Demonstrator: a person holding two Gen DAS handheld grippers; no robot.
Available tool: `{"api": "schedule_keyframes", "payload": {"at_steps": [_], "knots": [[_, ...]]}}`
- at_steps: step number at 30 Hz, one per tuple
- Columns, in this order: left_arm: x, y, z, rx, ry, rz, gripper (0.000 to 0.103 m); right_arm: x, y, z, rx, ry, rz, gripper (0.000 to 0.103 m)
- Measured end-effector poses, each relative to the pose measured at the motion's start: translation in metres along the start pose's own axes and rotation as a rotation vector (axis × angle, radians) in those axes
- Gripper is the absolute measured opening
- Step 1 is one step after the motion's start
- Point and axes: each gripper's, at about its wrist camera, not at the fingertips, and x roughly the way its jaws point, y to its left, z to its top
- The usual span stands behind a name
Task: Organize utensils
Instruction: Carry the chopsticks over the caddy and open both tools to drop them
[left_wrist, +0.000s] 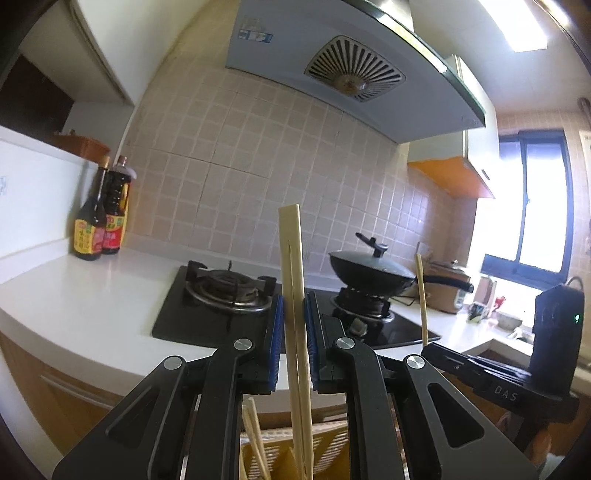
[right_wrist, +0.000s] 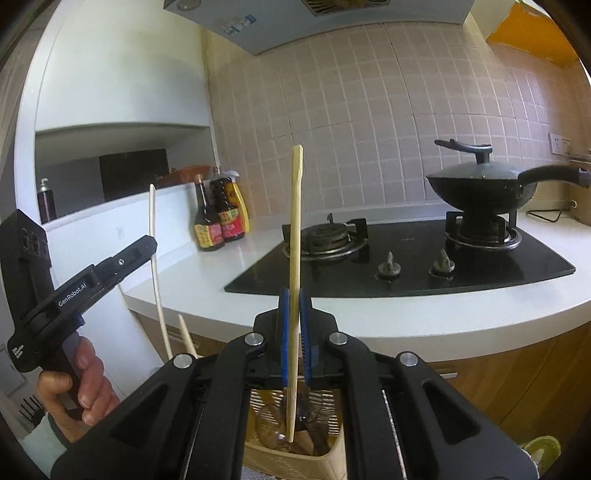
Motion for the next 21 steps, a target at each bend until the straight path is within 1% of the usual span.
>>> {"api": "schedule_keyframes", "payload": {"at_steps": [2,6,13,15,17,19,20,21], "knots": [[0.003,-0.003,-0.006,0.027,-0.001,0.017,0.010,0.007,-0.002,-0.004,0.001,0.008,0.003,0.004],[0.006,-0.009,-0.016,0.085,-0.007,0.051,0.010,0.017,0.000,-0.013,-0.028,0.016,-0.016,0.004],[0.004,-0.006,-0.027,0.087,-0.014,0.056,0.011,0.017,-0.004,-0.026,-0.032,0.001,-0.037,0.004],[0.001,-0.005,-0.028,0.087,-0.020,0.050,0.016,0.016,-0.005,-0.028,-0.034,0.016,-0.044,0.005],[-0.002,-0.004,-0.029,0.082,-0.012,0.045,0.026,0.012,-0.007,-0.030,-0.027,0.032,-0.038,0.006],[-0.006,0.000,-0.030,0.069,-0.004,0.037,0.029,0.005,-0.009,-0.031,-0.022,0.033,-0.041,0.012],[-0.008,0.001,-0.030,0.061,0.001,0.035,0.030,0.002,-0.009,-0.032,-0.021,0.035,-0.046,0.017],[-0.011,0.002,-0.030,0.055,0.003,0.036,0.030,-0.002,-0.010,-0.032,-0.018,0.035,-0.049,0.019]]}}
